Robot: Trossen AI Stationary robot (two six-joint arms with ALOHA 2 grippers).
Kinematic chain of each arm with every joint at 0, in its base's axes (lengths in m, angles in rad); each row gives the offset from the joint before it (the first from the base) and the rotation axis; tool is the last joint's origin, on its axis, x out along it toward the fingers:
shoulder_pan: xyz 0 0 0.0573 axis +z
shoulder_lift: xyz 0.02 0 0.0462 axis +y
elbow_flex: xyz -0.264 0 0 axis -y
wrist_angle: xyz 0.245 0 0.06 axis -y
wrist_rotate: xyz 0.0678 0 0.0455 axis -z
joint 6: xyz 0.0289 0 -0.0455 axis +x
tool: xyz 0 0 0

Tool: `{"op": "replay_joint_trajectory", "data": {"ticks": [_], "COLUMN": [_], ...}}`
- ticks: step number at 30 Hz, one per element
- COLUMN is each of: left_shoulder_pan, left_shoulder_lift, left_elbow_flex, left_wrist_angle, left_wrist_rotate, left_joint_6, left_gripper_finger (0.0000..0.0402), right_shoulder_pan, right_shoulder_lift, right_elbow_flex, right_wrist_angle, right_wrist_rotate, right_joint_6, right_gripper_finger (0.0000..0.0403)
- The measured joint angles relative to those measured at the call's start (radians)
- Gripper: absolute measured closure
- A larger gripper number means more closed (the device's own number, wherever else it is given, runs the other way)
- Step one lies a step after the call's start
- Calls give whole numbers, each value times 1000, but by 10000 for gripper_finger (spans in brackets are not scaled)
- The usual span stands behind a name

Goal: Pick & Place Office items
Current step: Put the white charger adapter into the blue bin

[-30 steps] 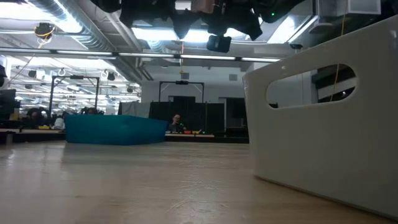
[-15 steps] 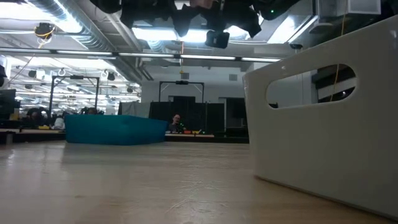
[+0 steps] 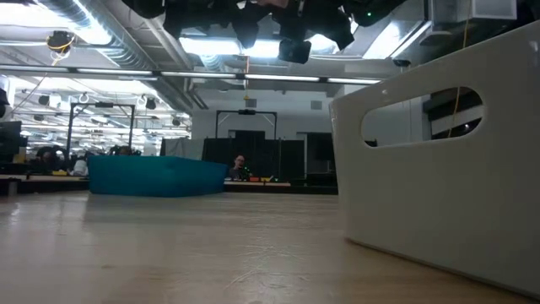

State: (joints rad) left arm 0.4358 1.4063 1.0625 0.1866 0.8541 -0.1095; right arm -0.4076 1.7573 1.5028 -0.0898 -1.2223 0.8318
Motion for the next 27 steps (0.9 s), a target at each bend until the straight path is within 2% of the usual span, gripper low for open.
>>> {"op": "replay_joint_trajectory", "data": {"ticks": [3,8,11,16,20,24,27], "left_shoulder_pan": [1,19,29,62,128,215,289], "left_shoulder_lift": [0,3,3,0,0,0,1], "left_elbow_flex": [0,-4,-4,-5,-5,-5,-4], "left_wrist_angle": [-4,-27,-27,-67,-219,-424,-566], "left_wrist_rotate": [9,40,80,93,68,-94,-272], "left_joint_6": [-7,-87,-99,-57,28,165,208], "left_gripper_finger": [264,285,285,285,286,286,286], "right_shoulder_pan": [0,-1,-14,-59,-118,-186,-221], "right_shoulder_lift": [-2,-4,-4,-5,-5,-5,-5], "right_elbow_flex": [0,1,3,5,5,4,4], "right_wrist_angle": [-1,-4,8,9,6,1,2], "right_wrist_rotate": [21,105,118,159,189,242,271], "right_joint_6": [7,18,12,6,-8,-31,-34], "right_gripper_finger": [202,93,58,70,99,118,124]}}
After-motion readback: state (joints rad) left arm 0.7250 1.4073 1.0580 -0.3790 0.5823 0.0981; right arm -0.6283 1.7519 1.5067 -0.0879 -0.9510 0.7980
